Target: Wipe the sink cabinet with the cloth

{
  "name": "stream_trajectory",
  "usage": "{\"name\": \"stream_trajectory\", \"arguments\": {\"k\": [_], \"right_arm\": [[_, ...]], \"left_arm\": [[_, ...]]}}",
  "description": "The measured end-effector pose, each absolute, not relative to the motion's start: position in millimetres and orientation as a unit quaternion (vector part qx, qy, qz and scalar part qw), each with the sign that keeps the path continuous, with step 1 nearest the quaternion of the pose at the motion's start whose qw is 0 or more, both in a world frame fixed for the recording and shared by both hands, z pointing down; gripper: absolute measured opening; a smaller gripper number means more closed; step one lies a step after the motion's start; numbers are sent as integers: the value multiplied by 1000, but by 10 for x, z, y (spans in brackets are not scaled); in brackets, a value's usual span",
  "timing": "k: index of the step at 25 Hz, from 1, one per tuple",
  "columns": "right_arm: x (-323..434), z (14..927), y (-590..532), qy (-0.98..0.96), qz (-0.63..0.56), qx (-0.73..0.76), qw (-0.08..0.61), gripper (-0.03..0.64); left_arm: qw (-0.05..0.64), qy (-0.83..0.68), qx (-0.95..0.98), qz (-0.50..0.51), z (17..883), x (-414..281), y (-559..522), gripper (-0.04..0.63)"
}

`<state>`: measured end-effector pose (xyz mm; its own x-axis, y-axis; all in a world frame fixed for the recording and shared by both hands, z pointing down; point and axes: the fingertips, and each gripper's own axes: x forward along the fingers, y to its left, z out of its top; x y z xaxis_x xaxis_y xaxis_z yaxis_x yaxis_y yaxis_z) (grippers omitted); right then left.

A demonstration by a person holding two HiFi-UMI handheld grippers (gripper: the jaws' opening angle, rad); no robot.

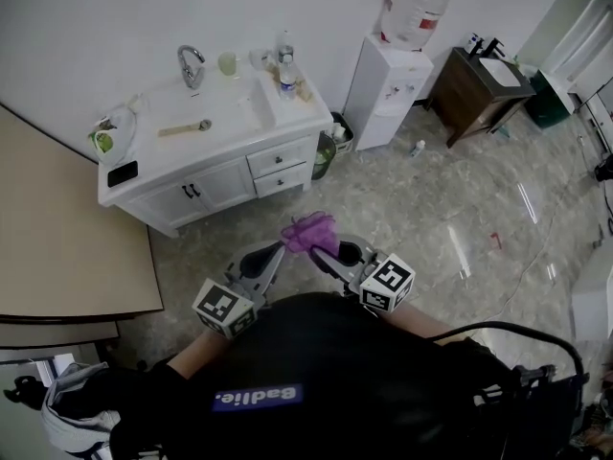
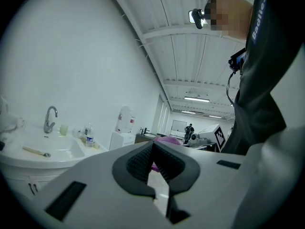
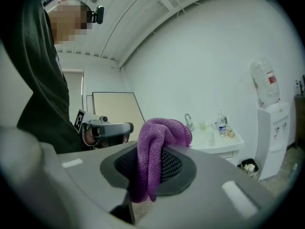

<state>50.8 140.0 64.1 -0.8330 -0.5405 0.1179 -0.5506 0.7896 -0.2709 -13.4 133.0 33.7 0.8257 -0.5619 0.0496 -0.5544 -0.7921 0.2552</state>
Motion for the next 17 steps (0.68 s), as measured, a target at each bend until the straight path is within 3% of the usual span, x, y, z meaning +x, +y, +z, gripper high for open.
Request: {"name": "stream_trajectory", "arguments": {"k": [17], "right_arm": [[698, 695, 1480, -943, 152, 297, 17, 61]], "left_arm": [[124, -303, 945, -1, 382, 2, 1457, 5]]}}
